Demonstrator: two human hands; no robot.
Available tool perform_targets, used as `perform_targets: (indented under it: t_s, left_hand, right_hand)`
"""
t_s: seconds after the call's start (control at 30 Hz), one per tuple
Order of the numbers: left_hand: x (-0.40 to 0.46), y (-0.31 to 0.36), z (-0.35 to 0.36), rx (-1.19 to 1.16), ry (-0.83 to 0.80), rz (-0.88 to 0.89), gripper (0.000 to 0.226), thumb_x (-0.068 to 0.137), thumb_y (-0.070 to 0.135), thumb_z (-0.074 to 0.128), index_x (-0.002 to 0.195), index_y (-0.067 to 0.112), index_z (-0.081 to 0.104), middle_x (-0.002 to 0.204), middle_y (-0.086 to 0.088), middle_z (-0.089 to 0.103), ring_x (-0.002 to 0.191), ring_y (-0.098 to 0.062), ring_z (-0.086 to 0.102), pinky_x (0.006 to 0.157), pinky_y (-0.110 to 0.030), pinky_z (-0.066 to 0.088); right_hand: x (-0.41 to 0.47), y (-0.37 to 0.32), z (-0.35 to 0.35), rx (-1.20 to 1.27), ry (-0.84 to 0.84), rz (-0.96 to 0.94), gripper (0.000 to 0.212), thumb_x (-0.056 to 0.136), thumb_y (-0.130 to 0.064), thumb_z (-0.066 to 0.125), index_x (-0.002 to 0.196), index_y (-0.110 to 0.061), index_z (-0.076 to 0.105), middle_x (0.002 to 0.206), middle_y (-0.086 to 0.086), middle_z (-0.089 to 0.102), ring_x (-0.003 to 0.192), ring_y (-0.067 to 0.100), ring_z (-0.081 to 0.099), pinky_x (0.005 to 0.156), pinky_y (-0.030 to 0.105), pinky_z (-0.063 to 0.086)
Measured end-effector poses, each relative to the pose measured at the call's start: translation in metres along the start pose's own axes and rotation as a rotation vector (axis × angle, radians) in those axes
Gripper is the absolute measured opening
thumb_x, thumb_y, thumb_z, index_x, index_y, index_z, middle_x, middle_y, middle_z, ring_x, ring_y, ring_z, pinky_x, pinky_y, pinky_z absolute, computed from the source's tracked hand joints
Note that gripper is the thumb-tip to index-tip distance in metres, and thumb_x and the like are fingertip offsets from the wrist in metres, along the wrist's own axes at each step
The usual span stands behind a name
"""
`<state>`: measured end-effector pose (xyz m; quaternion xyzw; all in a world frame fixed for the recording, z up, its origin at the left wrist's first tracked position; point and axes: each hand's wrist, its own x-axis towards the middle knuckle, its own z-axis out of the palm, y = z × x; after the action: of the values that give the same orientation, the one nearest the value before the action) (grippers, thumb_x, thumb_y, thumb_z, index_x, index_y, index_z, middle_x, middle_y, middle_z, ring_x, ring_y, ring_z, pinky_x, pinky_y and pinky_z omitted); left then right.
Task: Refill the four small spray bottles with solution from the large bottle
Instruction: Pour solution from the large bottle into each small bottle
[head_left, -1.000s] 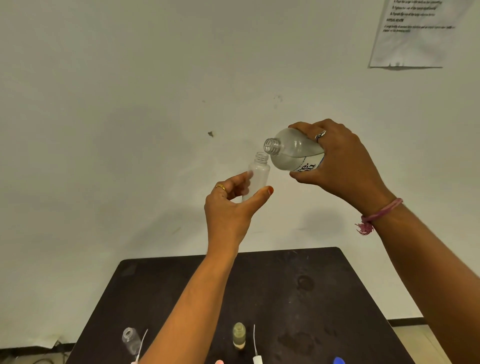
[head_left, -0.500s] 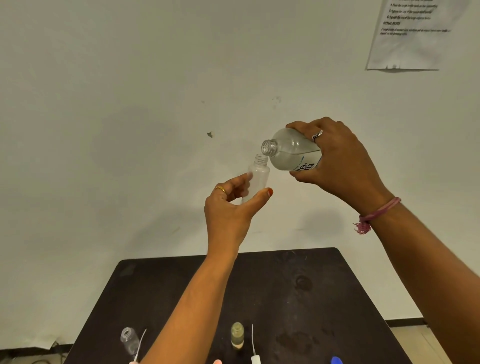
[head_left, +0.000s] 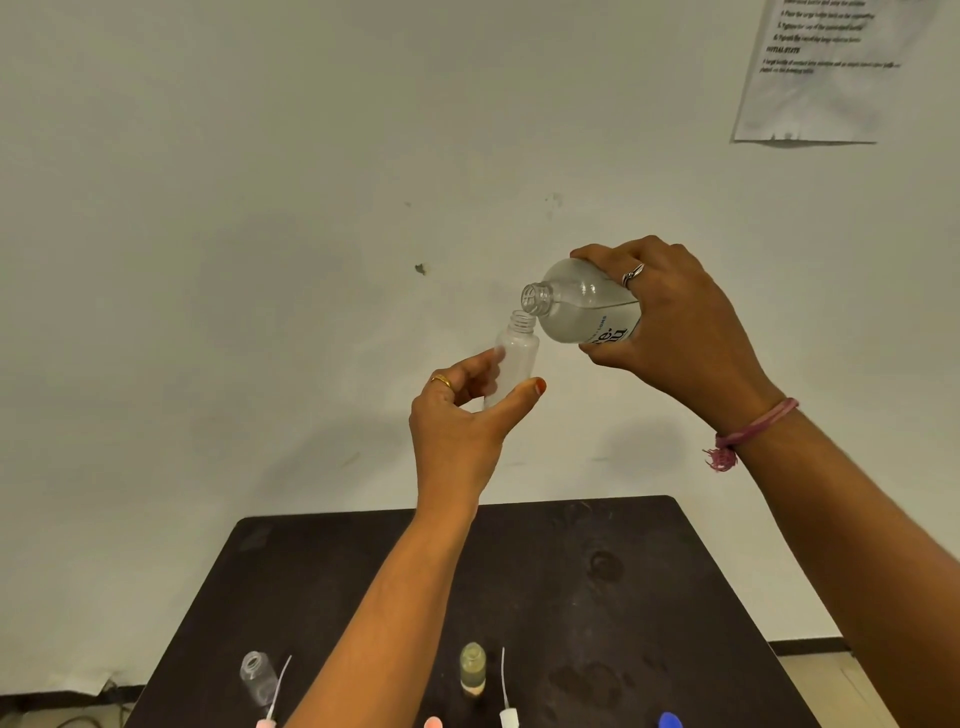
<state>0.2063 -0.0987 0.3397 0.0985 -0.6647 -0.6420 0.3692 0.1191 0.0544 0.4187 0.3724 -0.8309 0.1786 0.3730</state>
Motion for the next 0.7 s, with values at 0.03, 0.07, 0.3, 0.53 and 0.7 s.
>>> perform_targets:
  t_s: [0.03, 0.07, 0.3, 0.53, 0.7]
  left_hand:
    - [-0.0001, -0.0001, -0.0001, 0.002, 0.001, 0.0, 0.051, 0.069, 0.031, 0.083, 0.116, 0.023, 0.067, 0.112, 0.005, 0.068, 0.098, -0.007, 0.064, 0.063, -0.001, 0.045]
    - [-0.0002, -0.0001, 0.0002, 0.005, 0.002, 0.001, 0.051, 0.069, 0.031, 0.083, 0.116, 0.023, 0.067, 0.112, 0.005, 0.068, 0.098, -0.007, 0.064, 0.063, -0.001, 0.046]
    - [-0.0008, 0.0002, 0.001, 0.003, 0.003, -0.001, 0.05, 0.069, 0.03, 0.083, 0.115, 0.023, 0.066, 0.112, 0.005, 0.068, 0.098, -0.007, 0.064, 0.064, -0.001, 0.046]
    - [-0.0013, 0.0003, 0.0021, -0.009, 0.001, -0.008, 0.049, 0.07, 0.028, 0.083, 0.115, 0.023, 0.066, 0.113, 0.004, 0.067, 0.098, -0.007, 0.064, 0.063, 0.0, 0.044]
    - [-0.0012, -0.0001, 0.001, -0.013, 0.003, -0.011, 0.049, 0.069, 0.029, 0.083, 0.115, 0.023, 0.066, 0.112, 0.005, 0.068, 0.097, -0.006, 0.064, 0.063, -0.001, 0.044]
  right_hand:
    - [-0.0001, 0.0001, 0.0004, -0.004, 0.001, -0.003, 0.072, 0.065, -0.02, 0.083, 0.13, -0.02, 0.053, 0.113, 0.009, 0.058, 0.1, 0.028, 0.052, 0.075, 0.028, 0.039]
    - [-0.0001, 0.0003, 0.0009, -0.007, 0.003, -0.005, 0.072, 0.065, -0.021, 0.083, 0.13, -0.02, 0.053, 0.113, 0.009, 0.058, 0.1, 0.028, 0.052, 0.075, 0.028, 0.039]
    - [0.0002, 0.0023, 0.0017, -0.015, 0.018, -0.016, 0.072, 0.064, -0.019, 0.083, 0.13, -0.019, 0.054, 0.112, 0.01, 0.059, 0.099, 0.029, 0.053, 0.074, 0.028, 0.039]
    - [0.0005, 0.0019, 0.0021, -0.024, 0.022, -0.026, 0.072, 0.064, -0.018, 0.083, 0.13, -0.018, 0.054, 0.111, 0.011, 0.059, 0.099, 0.03, 0.054, 0.073, 0.028, 0.04]
    - [0.0007, 0.0021, 0.0023, -0.031, 0.021, -0.027, 0.071, 0.064, -0.018, 0.083, 0.129, -0.019, 0.055, 0.111, 0.01, 0.059, 0.098, 0.03, 0.053, 0.072, 0.027, 0.038]
